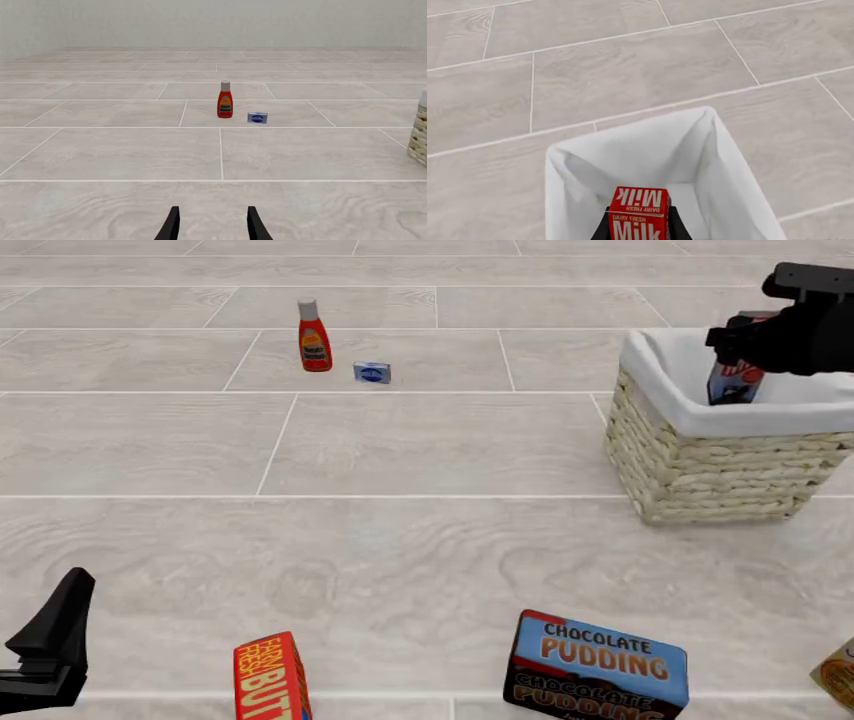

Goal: Pick the milk and place it in the basket.

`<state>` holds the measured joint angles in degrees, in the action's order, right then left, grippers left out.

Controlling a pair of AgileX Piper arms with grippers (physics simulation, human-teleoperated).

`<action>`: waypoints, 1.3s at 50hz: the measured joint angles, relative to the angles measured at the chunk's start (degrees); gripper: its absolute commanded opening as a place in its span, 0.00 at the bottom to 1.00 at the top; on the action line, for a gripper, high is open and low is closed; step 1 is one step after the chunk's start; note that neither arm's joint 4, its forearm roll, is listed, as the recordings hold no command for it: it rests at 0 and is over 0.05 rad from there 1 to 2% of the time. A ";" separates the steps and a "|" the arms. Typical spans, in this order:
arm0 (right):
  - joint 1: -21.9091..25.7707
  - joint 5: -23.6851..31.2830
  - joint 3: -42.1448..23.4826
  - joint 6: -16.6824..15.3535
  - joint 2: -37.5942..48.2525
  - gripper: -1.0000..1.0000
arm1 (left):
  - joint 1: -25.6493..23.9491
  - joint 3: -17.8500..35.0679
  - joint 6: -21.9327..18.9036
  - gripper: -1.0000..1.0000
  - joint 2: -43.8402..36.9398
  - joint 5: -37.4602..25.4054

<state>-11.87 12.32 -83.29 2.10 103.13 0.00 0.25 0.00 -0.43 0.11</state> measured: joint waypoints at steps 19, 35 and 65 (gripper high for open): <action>-0.58 -0.62 -0.50 0.21 3.23 0.00 | 0.00 0.00 0.00 1.00 0.00 0.00; -0.74 0.37 -2.74 0.45 6.07 0.00 | 0.00 0.00 0.00 1.00 0.00 0.00; -0.83 0.81 -3.46 1.28 7.00 1.00 | 0.00 0.00 0.00 1.00 0.00 0.00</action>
<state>-12.70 13.14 -86.76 3.37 110.13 0.00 0.25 0.00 -0.43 0.11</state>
